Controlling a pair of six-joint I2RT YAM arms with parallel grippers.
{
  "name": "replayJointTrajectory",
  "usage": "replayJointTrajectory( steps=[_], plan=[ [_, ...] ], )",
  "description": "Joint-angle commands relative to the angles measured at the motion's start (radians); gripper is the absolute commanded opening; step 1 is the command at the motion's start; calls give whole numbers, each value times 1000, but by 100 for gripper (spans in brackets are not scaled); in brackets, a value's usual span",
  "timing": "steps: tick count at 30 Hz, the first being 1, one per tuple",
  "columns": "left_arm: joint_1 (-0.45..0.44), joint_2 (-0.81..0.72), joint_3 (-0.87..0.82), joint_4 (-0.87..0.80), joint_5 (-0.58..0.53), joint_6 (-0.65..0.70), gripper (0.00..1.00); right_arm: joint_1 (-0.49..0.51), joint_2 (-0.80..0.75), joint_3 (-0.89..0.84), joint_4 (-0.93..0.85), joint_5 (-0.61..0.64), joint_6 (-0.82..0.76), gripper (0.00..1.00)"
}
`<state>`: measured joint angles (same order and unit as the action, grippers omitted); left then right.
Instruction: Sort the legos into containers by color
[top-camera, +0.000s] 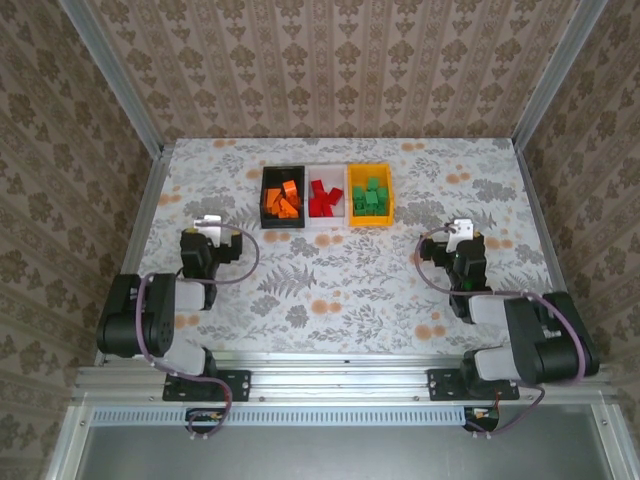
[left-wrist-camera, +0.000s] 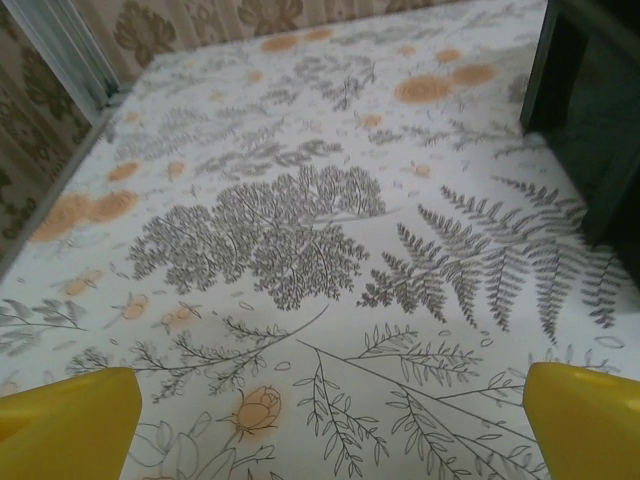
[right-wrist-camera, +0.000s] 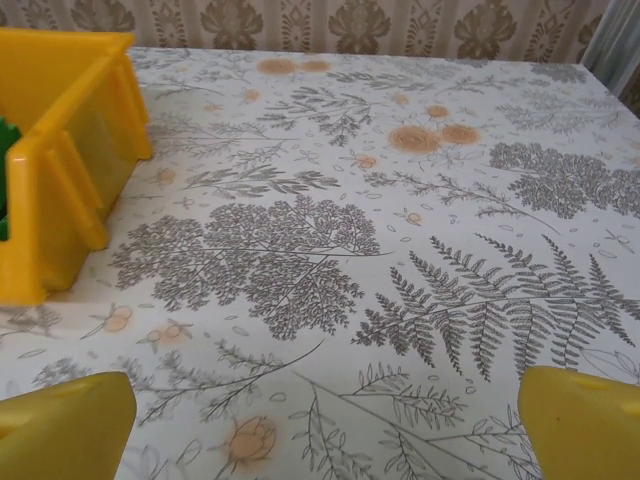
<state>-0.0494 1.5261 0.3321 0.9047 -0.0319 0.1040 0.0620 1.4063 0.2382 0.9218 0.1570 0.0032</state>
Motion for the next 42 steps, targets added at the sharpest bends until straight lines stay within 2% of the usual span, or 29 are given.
replayJointTrajectory(
  steps=[1,2,3,4,5,6,8,42],
  plan=[
    [20,13,63,-35,29,-29,100,-14,176,29,291,6,19,100],
    [28,3,81,-84,27,-45,100,-8,150,54,207,30,19,100],
    [35,11,78,-59,19,-58,100,-7,98,115,-5,44,38,100],
    [34,10,79,-69,17,-56,100,-14,135,165,-42,21,36,100],
    [34,6,79,-73,16,-56,100,-23,146,158,-5,5,37,100],
    [33,9,78,-63,15,-56,100,-25,119,160,-47,37,53,100],
    [33,8,78,-67,17,-56,100,-24,136,153,-14,39,52,100],
    [32,7,78,-67,16,-55,100,-19,127,156,-35,39,47,100]
  ],
)
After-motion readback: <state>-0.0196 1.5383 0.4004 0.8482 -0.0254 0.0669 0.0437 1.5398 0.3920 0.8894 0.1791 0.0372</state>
